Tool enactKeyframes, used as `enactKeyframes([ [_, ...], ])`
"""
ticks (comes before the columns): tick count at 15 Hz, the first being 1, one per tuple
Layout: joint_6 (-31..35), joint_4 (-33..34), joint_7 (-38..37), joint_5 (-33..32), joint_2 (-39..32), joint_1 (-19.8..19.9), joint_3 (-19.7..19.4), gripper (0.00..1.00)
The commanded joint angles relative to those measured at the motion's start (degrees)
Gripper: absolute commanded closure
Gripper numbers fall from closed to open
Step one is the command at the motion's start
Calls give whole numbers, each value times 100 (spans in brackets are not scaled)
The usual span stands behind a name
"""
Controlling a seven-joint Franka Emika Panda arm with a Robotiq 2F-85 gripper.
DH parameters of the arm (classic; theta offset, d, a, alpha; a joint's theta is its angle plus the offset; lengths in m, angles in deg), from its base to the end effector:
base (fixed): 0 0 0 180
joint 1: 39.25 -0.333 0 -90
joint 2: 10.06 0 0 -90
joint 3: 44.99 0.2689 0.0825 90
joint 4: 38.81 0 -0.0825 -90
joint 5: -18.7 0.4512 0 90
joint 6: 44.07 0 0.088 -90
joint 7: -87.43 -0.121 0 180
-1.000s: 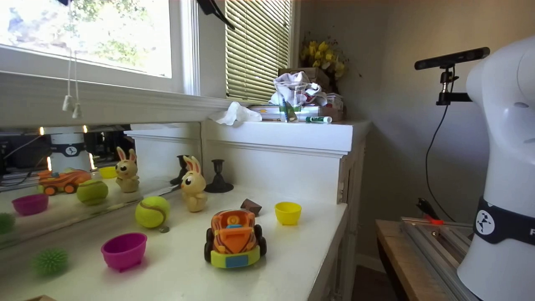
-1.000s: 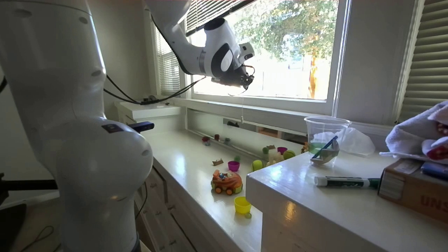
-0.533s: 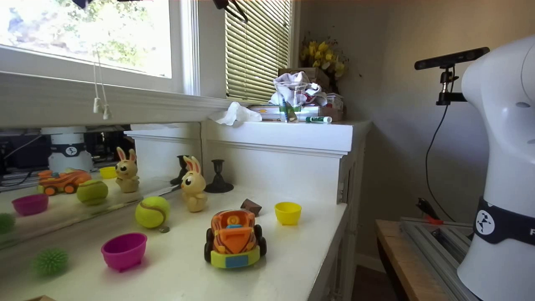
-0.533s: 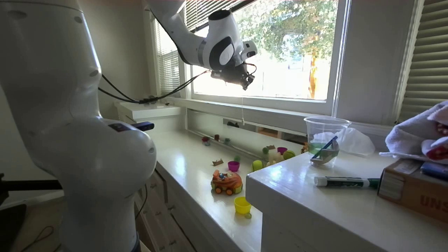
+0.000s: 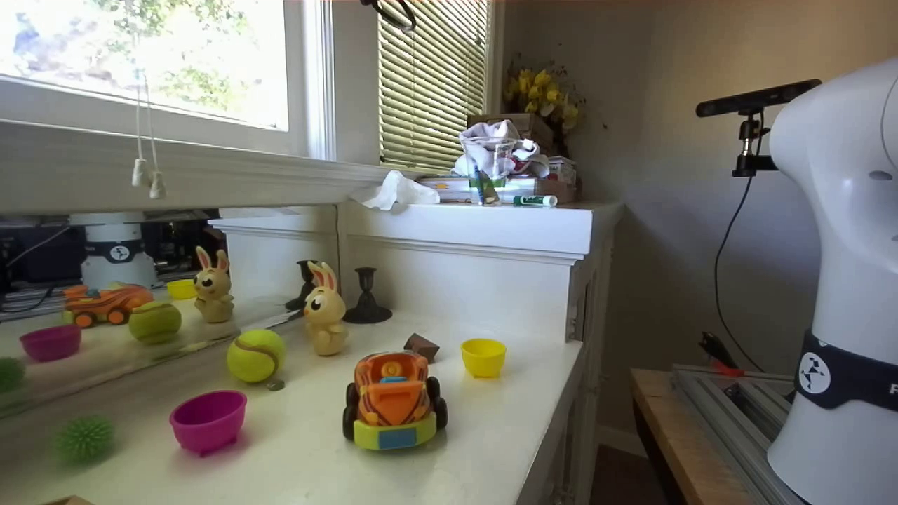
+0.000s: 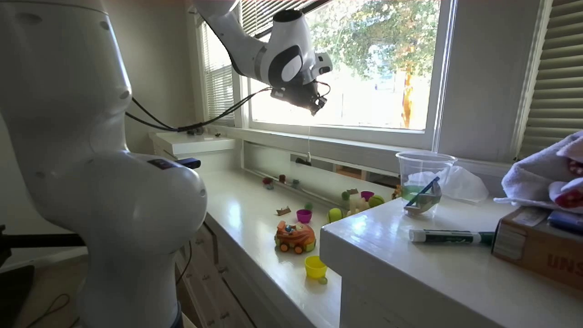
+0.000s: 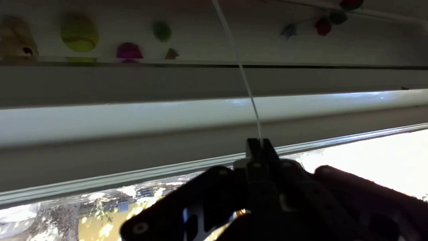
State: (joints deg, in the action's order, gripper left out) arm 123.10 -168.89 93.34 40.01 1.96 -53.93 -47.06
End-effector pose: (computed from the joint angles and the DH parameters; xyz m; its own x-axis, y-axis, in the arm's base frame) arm 0.5990 0.1116 0.4573 0.6795 -0.1159 0.7244 0.1073 -0.9611 -0.2544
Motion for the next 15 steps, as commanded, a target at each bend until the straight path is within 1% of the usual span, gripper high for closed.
enactKeyframes([
  [1, -496, -238, 63, 111, -142, -167, 31, 100],
  [3, -674, -142, 76, 129, -149, -185, 10, 100],
  [5, -597, 24, 215, 267, -101, -272, -31, 100],
  [11, -559, 456, 138, 103, 137, -318, -43, 100],
  [15, -539, 702, -147, -195, 359, -88, 7, 100],
])
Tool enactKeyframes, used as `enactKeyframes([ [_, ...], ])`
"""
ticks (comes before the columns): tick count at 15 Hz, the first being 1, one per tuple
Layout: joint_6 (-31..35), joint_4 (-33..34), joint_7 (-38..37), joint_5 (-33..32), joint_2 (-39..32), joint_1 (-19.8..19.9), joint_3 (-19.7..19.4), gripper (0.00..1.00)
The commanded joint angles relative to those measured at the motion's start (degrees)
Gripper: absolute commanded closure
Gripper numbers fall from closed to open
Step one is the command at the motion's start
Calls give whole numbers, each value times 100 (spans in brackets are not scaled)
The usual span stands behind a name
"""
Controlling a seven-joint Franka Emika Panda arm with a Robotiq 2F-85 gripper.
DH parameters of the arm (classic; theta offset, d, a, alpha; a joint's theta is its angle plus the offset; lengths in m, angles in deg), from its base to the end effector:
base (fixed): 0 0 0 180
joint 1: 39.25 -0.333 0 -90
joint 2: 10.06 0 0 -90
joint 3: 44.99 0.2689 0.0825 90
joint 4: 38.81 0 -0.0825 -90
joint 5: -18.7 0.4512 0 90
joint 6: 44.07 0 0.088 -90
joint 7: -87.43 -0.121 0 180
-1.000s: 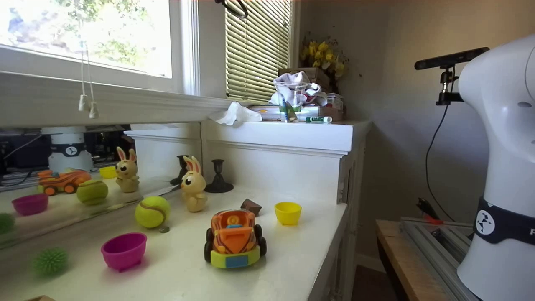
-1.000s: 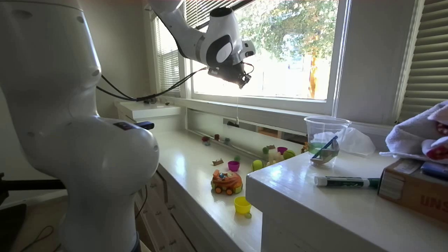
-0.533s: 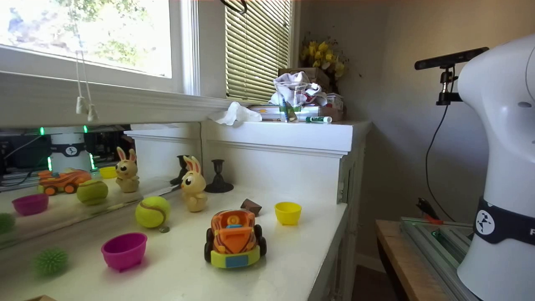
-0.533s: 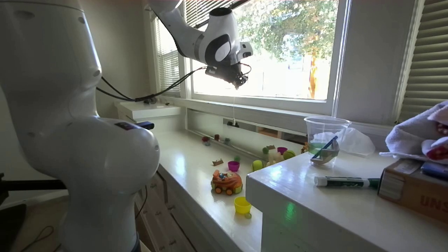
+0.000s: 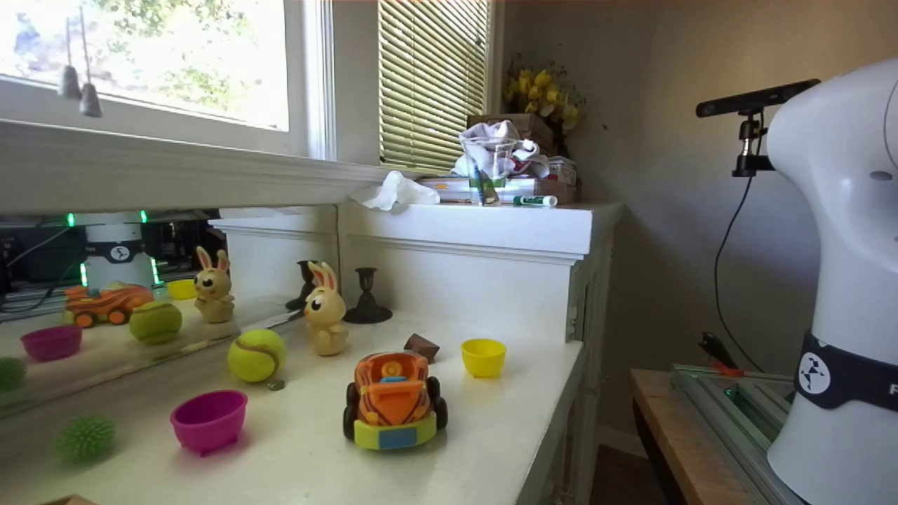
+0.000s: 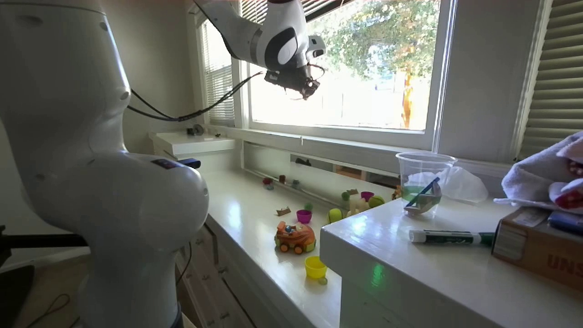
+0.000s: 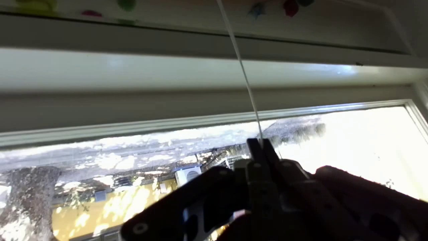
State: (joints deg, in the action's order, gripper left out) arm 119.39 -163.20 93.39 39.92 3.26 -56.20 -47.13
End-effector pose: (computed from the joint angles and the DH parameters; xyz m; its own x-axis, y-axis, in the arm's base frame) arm 0.6018 0.1394 0.5209 0.6428 -0.0930 0.7604 0.1803 -0.9463 -0.2682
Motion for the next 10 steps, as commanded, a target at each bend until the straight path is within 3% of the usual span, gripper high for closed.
enactKeyframes([
  [1, -146, 167, -205, -247, 282, 210, 28, 100],
  [10, -178, 675, -517, -460, 730, 906, 170, 100],
])
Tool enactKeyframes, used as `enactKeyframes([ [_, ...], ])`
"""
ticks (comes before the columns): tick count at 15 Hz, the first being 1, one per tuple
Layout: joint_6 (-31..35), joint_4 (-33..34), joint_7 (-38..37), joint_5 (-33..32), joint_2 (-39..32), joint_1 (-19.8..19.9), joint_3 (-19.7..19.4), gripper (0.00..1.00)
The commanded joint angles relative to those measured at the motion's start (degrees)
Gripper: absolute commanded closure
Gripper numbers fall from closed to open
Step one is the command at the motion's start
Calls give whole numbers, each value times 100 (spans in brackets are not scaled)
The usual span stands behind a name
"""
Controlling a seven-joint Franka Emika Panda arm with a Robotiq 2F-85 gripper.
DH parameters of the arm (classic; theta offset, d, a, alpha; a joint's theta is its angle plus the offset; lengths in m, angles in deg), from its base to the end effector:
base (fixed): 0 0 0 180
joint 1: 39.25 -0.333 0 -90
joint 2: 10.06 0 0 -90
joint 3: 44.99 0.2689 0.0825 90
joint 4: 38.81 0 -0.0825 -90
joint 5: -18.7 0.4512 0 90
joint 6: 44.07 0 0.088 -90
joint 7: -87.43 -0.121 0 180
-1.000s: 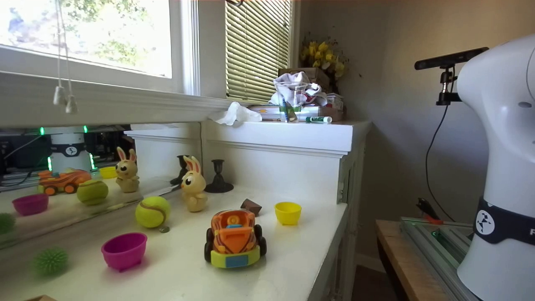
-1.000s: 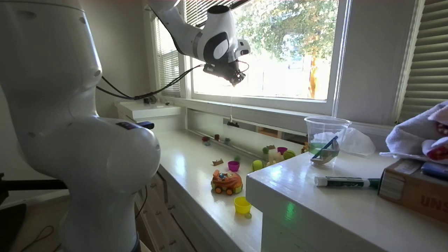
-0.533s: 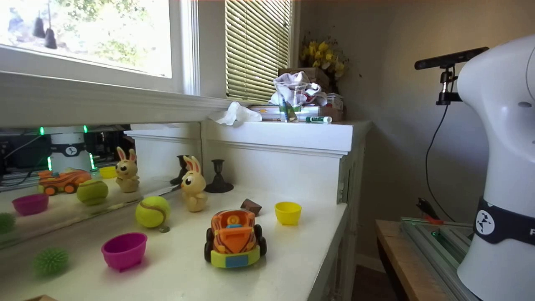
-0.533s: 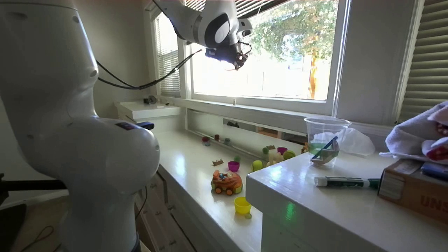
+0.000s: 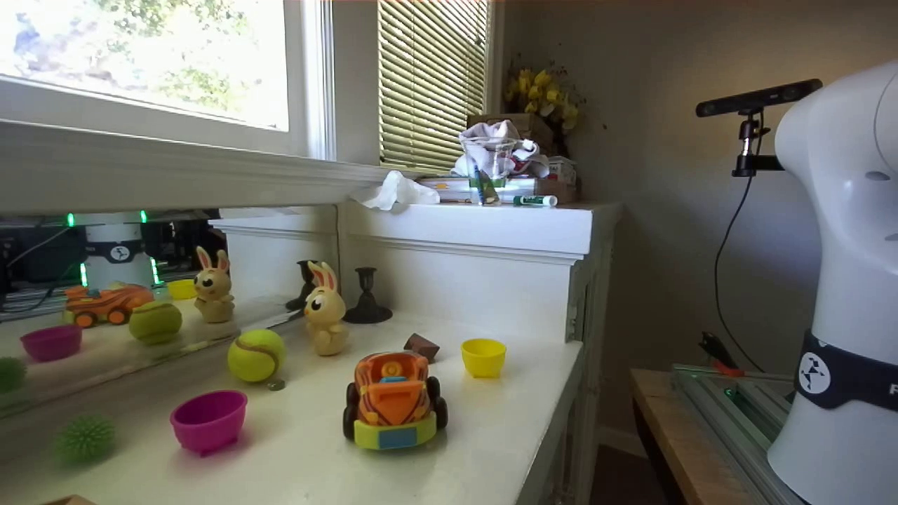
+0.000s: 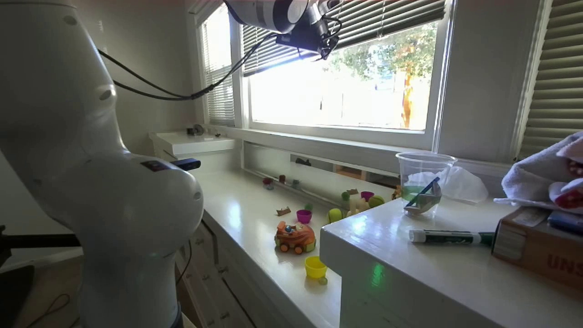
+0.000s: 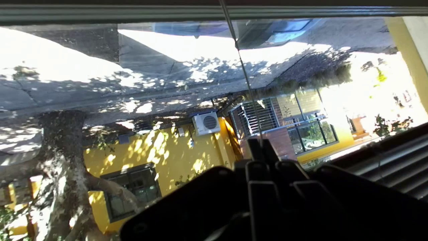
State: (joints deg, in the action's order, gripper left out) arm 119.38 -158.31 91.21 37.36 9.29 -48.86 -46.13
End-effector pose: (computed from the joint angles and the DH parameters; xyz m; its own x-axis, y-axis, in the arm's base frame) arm 0.5907 0.0705 0.6373 0.4753 -0.1807 0.8610 0.1161 -0.9572 -0.2650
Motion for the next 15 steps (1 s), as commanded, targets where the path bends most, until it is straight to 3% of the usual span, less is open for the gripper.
enactKeyframes([
  [1, -166, 299, -256, -154, 127, 153, 39, 100],
  [15, -81, 2505, -509, -340, -893, 481, 50, 100],
])
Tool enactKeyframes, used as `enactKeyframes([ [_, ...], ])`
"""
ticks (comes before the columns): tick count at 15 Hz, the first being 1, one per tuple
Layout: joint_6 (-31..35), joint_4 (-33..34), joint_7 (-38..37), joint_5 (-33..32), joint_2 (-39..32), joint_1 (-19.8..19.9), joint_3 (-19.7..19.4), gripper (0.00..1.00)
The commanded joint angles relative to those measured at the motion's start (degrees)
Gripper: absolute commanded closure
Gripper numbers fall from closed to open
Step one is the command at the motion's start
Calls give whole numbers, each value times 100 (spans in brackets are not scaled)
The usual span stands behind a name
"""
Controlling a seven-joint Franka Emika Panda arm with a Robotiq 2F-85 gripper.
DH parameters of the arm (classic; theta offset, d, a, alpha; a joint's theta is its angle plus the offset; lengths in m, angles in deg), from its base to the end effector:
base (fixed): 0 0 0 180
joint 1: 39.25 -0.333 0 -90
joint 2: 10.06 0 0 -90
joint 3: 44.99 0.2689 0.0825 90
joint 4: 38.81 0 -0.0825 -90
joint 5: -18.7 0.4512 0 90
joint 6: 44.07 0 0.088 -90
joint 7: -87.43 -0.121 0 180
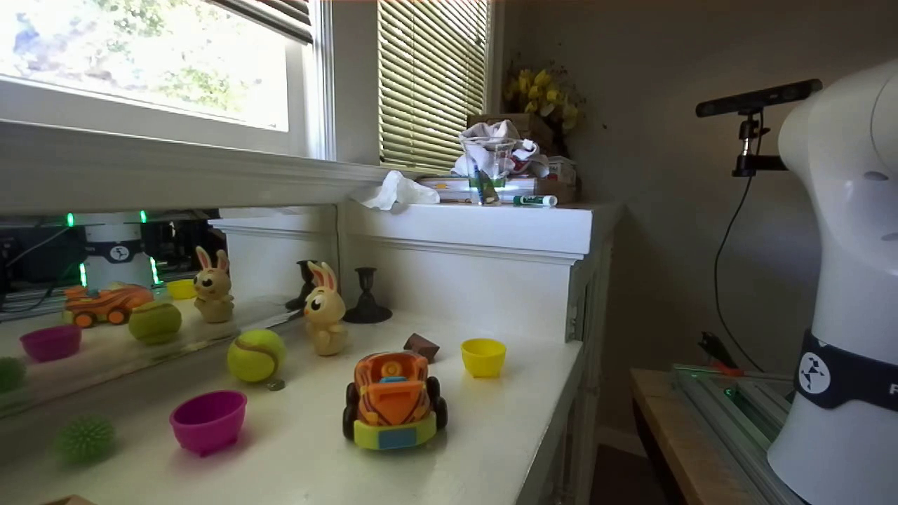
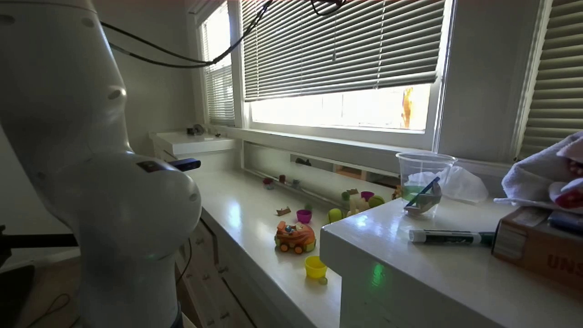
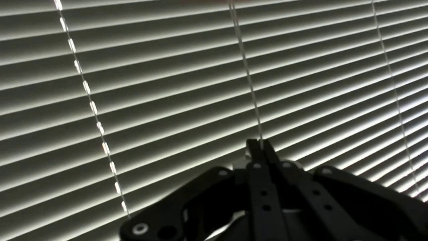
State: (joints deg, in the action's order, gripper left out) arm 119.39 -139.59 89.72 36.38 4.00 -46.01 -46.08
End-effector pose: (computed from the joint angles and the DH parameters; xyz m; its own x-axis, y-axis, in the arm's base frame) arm 0.5973 0.0423 0.7775 0.2555 -0.2329 0.9383 0.1221 -0.9550 -0.2703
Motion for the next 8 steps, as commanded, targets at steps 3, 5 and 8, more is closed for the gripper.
enactKeyframes([
  [3, -97, 1084, -447, -309, -584, 352, 24, 100],
  [5, -124, 1405, -548, -408, -739, 459, 28, 100],
  [8, -132, 1834, -689, -547, -961, 580, 12, 100],
])
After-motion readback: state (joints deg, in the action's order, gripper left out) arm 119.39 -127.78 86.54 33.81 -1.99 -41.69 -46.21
